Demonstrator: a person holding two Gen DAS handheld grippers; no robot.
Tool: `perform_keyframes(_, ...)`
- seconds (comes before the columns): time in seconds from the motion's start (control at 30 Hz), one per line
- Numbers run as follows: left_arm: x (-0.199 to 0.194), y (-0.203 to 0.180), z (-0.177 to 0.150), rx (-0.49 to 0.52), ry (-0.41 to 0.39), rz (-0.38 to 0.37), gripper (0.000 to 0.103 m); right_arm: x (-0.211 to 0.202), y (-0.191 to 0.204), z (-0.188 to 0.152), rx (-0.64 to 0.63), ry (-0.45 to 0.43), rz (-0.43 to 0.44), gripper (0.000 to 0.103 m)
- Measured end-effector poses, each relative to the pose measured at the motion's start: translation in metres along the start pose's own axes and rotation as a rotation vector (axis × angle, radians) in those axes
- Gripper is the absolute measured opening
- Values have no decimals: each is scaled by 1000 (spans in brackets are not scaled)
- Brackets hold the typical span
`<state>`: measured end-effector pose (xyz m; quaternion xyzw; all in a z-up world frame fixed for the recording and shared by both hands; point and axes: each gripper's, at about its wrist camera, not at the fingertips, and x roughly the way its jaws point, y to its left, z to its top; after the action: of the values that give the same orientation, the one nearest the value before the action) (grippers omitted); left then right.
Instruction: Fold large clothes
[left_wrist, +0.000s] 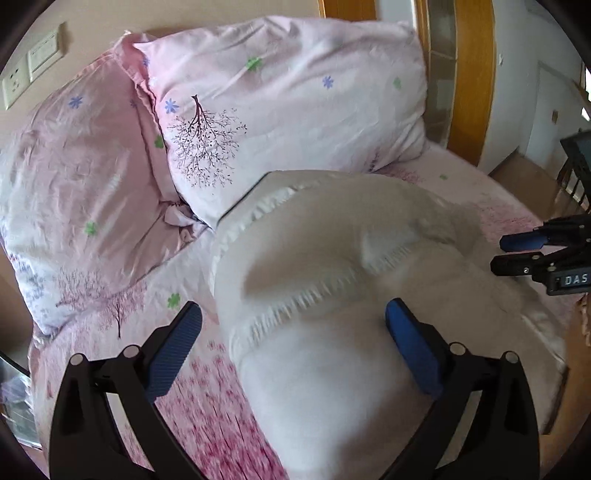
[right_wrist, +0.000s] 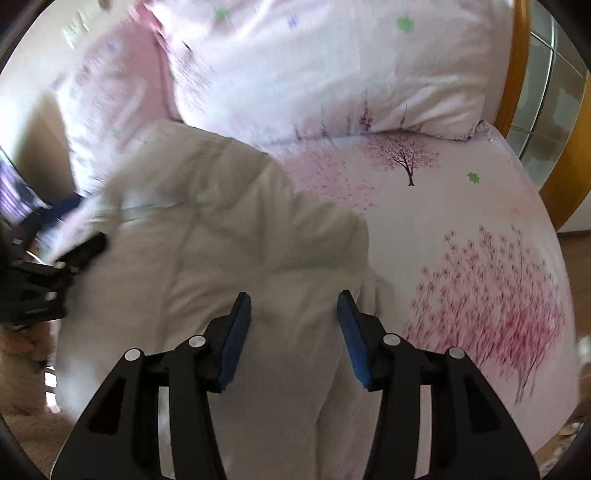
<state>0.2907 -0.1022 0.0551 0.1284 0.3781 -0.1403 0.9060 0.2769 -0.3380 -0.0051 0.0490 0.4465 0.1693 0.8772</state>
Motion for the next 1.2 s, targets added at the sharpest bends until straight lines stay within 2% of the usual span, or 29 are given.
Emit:
perform_keyframes(0.17,-19,-13,-20,20,1,-11,100,-21,4,-31,19,-20,51,52)
perform_keyframes(0.27,-16,-20,-28,32,6,0,101,-5,-2,-45,48,38,44,61)
perform_keyframes(0.33,-9,-21,-33,20,16,-17,101,18,-14,-52,110,87,96,65)
perform_keyframes(0.43,-2,-24,-40,13,12,-12,101,36,-22,-56,135,98,151,69)
perform_keyframes(0.53,4,-25,-47,0,4,-6,101,41,-23,-59,146,89,162,69)
perform_keyframes(0.73,-12,-18,-48,-9,-50,-20,101,22,-17,-59,159,73,166,70)
perform_keyframes(0.8,-22,-10,-47,-10,-68,-26,101,9,-17,-54,146,41,166,75)
perform_keyframes(0.87,-31,-2,-47,-20,-83,-20,101,-2,-18,-50,140,7,137,100)
perform_keyframes(0.9,-36,6,-46,-31,-98,-5,101,-7,-19,-47,135,-17,101,102)
perform_keyframes(0.97,-38,18,-47,-56,-98,-6,101,-16,-28,-41,154,-68,86,102)
perform_keyframes(1.07,-27,54,-50,-205,-27,-137,101,-20,-46,-34,212,-117,125,102)
perform_keyframes(1.13,-10,82,-56,-352,41,-269,101,-8,-58,-25,260,-69,208,102)
perform_keyframes(1.2,1,96,-61,-430,66,-351,101,9,-68,-23,326,15,309,102)
